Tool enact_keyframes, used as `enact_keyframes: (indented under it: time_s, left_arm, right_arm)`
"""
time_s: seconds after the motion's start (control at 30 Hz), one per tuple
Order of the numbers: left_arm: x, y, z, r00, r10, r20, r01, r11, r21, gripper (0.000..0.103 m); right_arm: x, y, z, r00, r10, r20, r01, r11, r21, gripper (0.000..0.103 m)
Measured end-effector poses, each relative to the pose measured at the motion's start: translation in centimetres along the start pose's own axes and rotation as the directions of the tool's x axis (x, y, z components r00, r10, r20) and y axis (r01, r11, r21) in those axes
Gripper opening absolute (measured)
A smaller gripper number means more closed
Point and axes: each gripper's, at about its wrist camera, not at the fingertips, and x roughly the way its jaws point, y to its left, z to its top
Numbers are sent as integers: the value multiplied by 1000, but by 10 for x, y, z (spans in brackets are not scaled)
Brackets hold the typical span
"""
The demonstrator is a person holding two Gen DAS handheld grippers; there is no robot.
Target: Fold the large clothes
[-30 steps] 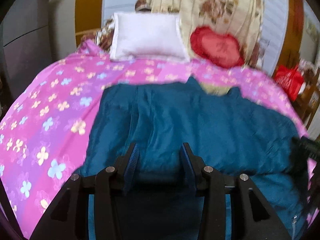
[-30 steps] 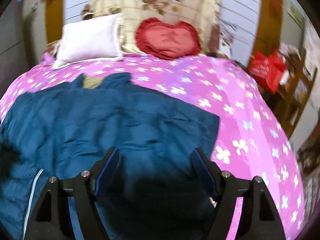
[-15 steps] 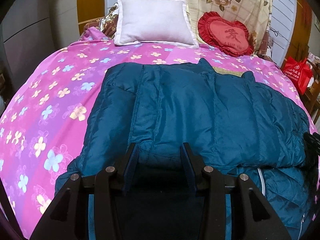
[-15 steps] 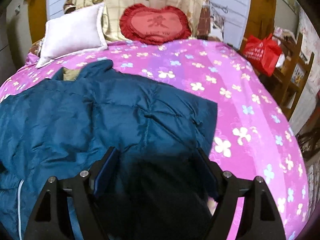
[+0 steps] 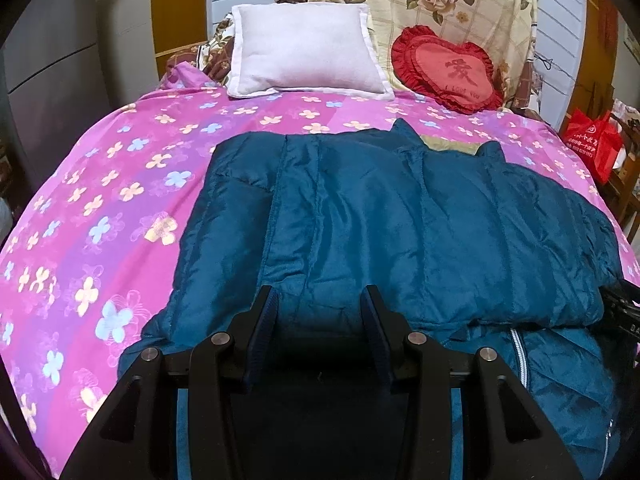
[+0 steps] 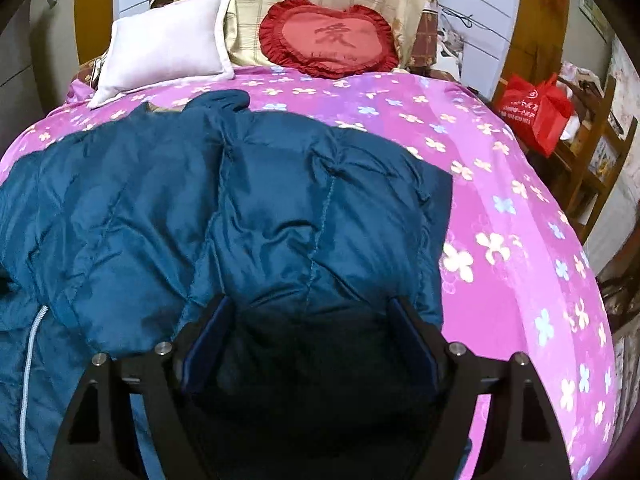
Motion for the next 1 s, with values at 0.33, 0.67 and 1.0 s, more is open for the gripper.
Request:
enact_keyframes:
  time_s: [0.33, 0.67, 1.0]
  left_arm:
    - [-28, 14, -9, 999, 1, 33, 0, 1000, -14, 25]
    - [-62, 28, -32, 1000, 6, 26, -5, 1000, -23, 25]
    - [-85, 45, -60, 999, 44, 21, -43, 999, -29, 25]
  right_arm:
    - [-54, -18, -20, 998, 10, 64, -12, 999, 33, 84]
    - [-46, -48, -50, 1000, -9, -25, 11, 998, 65, 84]
    - [-20, -61, -44, 999, -20, -27, 25, 986, 167, 63]
